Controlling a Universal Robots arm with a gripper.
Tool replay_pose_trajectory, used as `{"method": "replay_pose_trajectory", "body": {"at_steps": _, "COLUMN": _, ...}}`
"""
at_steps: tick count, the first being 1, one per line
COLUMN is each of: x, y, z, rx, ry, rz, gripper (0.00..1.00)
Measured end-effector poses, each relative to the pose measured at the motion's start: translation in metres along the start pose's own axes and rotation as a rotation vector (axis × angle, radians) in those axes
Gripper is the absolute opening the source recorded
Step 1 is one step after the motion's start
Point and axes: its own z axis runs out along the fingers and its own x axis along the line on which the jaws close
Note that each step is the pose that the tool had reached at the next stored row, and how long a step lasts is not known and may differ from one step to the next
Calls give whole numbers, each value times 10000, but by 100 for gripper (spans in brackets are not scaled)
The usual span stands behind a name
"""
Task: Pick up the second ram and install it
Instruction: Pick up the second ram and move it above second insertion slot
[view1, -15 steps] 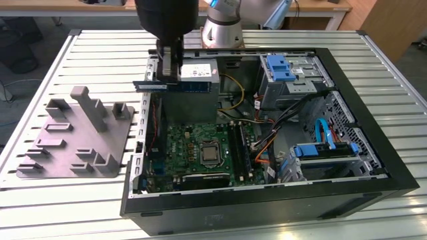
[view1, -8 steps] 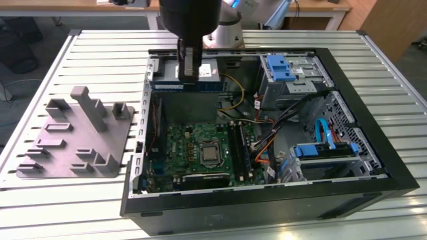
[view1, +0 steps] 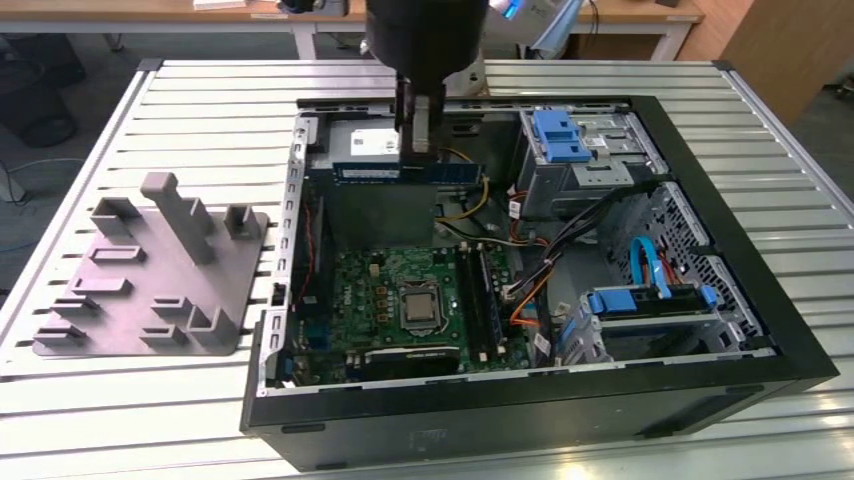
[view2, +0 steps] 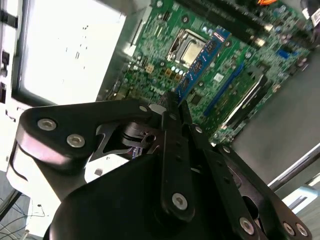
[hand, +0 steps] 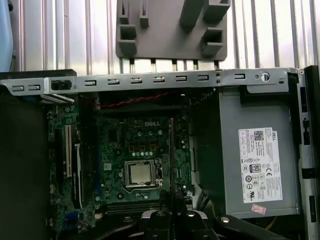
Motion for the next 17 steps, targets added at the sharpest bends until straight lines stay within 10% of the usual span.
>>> {"method": "replay_pose_trajectory", "body": {"at_steps": 17, "x": -31, "y": -517, "z": 29, "rx": -8, "ry": 1, "rz": -1, "gripper": 14}}
